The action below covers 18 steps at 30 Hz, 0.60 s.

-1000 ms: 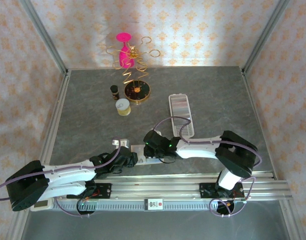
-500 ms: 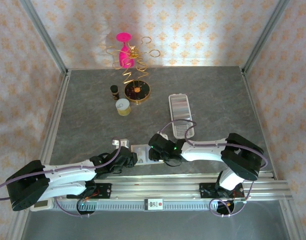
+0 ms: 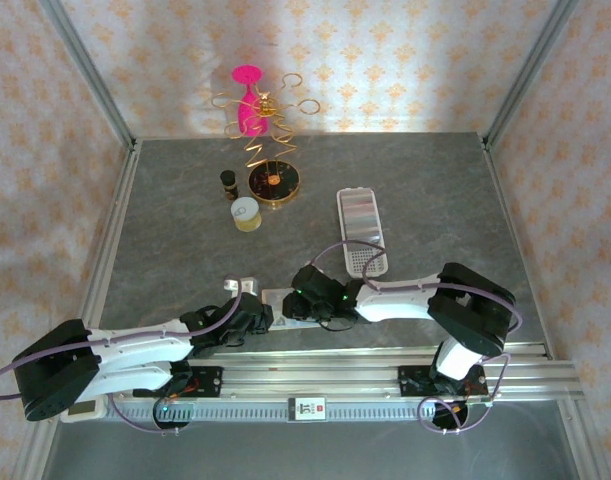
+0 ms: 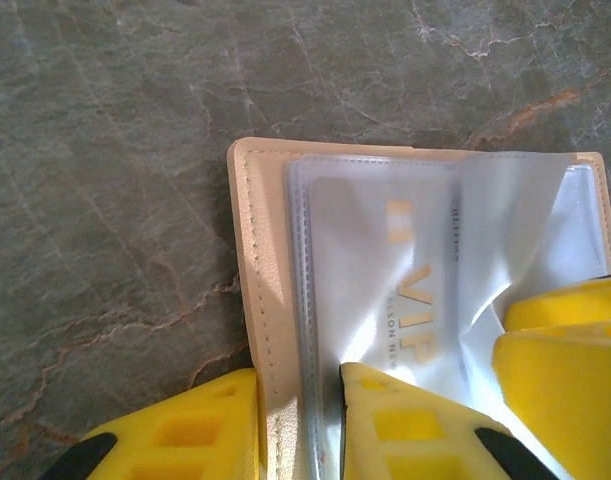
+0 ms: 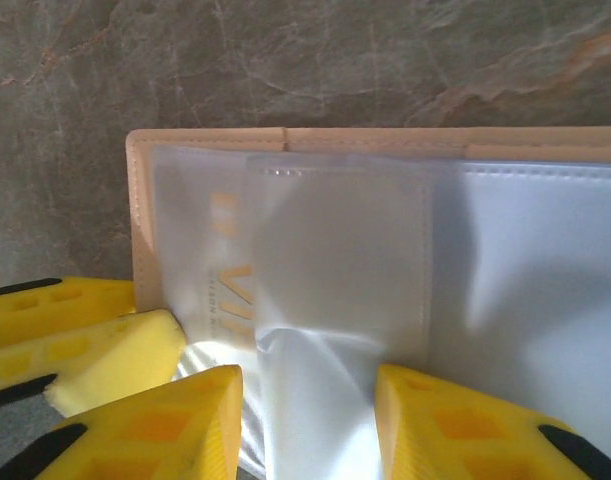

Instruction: Put the credit cards into the card holder

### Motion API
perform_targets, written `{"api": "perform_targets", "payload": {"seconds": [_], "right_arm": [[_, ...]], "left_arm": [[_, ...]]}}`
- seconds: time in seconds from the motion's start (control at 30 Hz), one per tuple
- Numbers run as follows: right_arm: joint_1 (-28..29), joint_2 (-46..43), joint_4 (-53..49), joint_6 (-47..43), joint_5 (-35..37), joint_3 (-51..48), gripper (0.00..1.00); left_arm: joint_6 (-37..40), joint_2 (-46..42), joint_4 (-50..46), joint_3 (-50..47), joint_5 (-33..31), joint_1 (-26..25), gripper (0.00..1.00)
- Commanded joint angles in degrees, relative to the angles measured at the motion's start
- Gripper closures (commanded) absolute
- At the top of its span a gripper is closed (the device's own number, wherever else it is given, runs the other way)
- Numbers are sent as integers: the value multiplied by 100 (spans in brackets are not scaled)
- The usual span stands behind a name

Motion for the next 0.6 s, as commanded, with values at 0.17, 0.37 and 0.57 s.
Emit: {"api": "perform_targets", "payload": {"seconds": [0.17,0.37,0.57], "right_arm": [[47,-116,641,357,-40,35,63],[93,-187,896,480,-20,51,64],[150,-123,943,532,11,184,64]], "left_arm": [[-151,-79,-176,-313,-55,-45,78],[-195,-151,-166,-357,-72,-47,77],[-193,-195,-226,-365,-95,-41,75]]}}
